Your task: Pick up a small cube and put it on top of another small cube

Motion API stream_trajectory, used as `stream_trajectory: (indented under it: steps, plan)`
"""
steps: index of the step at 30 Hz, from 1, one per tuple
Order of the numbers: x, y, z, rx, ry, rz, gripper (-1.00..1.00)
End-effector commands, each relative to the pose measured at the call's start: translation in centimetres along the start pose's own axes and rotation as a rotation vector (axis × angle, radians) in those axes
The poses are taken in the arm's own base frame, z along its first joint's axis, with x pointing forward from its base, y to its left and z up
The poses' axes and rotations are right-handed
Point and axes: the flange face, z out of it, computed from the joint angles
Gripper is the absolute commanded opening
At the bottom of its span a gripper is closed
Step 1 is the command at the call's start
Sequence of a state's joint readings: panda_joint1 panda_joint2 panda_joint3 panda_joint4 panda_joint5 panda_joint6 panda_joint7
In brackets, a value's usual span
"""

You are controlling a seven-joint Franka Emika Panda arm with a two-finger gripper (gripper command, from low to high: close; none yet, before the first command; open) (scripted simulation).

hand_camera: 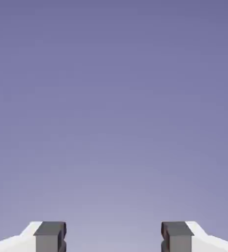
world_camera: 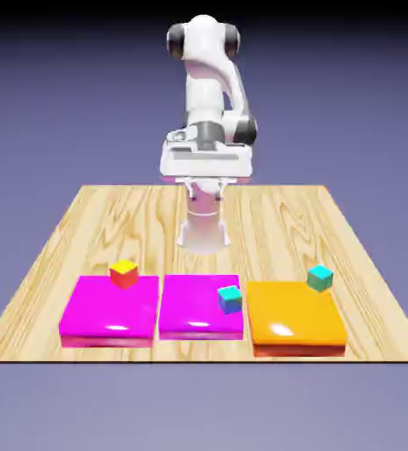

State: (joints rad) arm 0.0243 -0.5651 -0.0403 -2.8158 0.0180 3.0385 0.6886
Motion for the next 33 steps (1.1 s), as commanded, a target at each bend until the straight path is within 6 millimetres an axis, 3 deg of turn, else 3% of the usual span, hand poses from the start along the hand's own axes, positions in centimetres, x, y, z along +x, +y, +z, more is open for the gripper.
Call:
stream_trajectory:
  steps: [1,8,16,24,33]
  plan:
    - [0.4,1.0,0.2,-0.004,-0.007,-0.003,0.0]
    - [2.4,8.2,2.0,-0.032,-0.057,-0.027,0.0]
    - [2.5,16.8,3.7,-0.061,-0.12,-0.057,0.0]
    - [0.5,25.2,4.7,-0.087,-0.188,-0.089,0.0]
    - [-3.9,33.7,4.8,-0.112,-0.268,-0.127,0.0]
